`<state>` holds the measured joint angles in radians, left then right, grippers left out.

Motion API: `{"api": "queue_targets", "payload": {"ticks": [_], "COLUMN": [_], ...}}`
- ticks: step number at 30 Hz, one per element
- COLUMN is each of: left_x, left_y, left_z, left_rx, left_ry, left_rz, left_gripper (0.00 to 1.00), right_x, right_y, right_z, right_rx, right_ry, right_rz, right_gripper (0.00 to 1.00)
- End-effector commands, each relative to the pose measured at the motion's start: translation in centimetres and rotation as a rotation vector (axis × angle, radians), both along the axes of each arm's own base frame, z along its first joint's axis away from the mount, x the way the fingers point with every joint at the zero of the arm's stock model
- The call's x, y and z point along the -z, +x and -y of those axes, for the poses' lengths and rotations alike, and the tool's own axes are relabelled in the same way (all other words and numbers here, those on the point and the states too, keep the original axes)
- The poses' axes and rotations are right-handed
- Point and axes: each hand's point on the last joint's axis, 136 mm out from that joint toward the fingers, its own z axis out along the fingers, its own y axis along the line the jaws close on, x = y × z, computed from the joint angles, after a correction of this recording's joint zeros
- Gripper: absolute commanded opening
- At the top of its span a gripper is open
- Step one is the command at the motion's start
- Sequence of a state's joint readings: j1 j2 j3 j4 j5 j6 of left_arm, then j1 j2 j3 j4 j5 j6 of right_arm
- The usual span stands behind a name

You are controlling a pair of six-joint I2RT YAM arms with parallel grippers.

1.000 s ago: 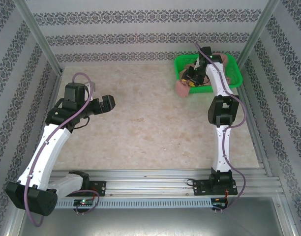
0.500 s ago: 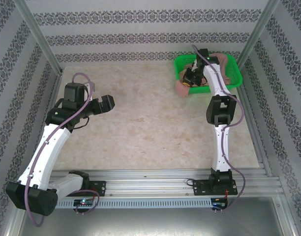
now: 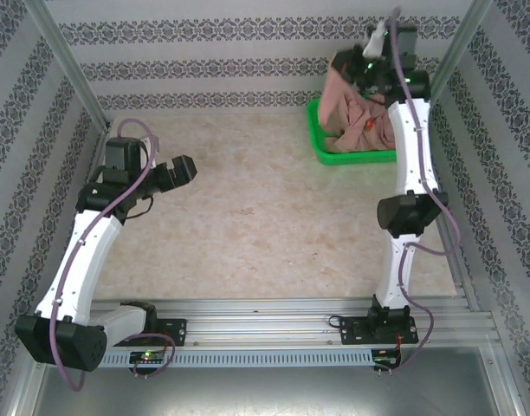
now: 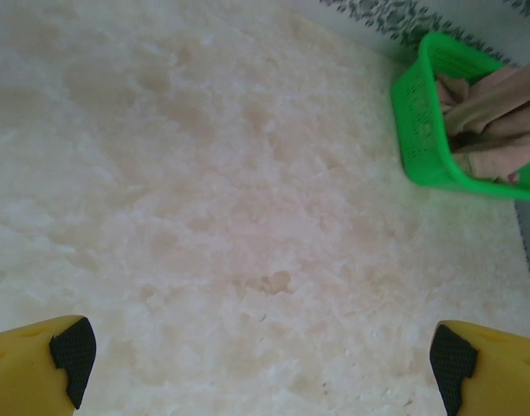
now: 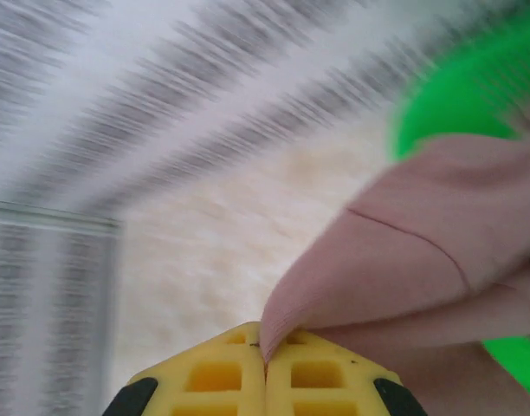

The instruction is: Fold and stack the t-shirts

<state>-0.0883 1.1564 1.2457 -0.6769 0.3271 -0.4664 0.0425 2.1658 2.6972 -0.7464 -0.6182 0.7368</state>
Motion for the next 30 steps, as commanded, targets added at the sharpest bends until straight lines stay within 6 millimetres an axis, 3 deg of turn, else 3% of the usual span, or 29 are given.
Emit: {"api": "queue_targets", "payload": {"ticks": [1, 3, 5, 11, 14, 18, 20, 22, 30], "left_x": [-5.1, -7.0, -9.0, -14.1, -15.2, -14.5, -14.0, -12.1, -5.7], "left_y": [2.5, 3.6, 4.7, 6.1, 5.9, 4.2, 2.7, 2.1, 1.1], "left_z": [0.2, 0.0, -0.1, -0.2, 2.0, 3.7, 3.9, 3.8, 4.4], "left_rx": [0.003, -0.009, -0.003, 0.031, 0.147, 0.253, 0.283, 0.284, 0.345], "left_ry": [-0.057, -0.068, -0.101, -0.157, -0.279, -0.421, -0.412, -0.363, -0.305], "left_rz": [0.149, 0.196, 0.252, 0.404, 0.466, 0.557, 0.617, 0.613, 0.547], "left_gripper": [1.0, 1.0, 1.0, 1.0, 1.0, 1.0, 1.0, 1.0, 1.0], "right_x": [-14.9, -18.7, -21.3, -24.1, -25.0, -25.4, -25.0, -24.0, -16.0], "right_y": [-7.4, -10.2, -12.7, -18.5, -21.4, -23.8, -23.9, -23.3, -19.9], "right_z": [-4.3, -6.2, -8.4, -14.5, -16.3, -16.9, -17.1, -17.6, -20.7], "right_rx": [-0.227, -0.317, -0.414, -0.597, -0.676, -0.72, -0.72, -0.738, -0.81], "right_ry": [0.271, 0.39, 0.503, 0.654, 0.678, 0.641, 0.616, 0.609, 0.459], "right_rz": [0.317, 0.376, 0.398, 0.388, 0.404, 0.421, 0.397, 0.355, 0.114], "right_gripper": [0.0, 0.0, 0.0, 0.0, 0.0, 0.0, 0.0, 0.0, 0.0]}}
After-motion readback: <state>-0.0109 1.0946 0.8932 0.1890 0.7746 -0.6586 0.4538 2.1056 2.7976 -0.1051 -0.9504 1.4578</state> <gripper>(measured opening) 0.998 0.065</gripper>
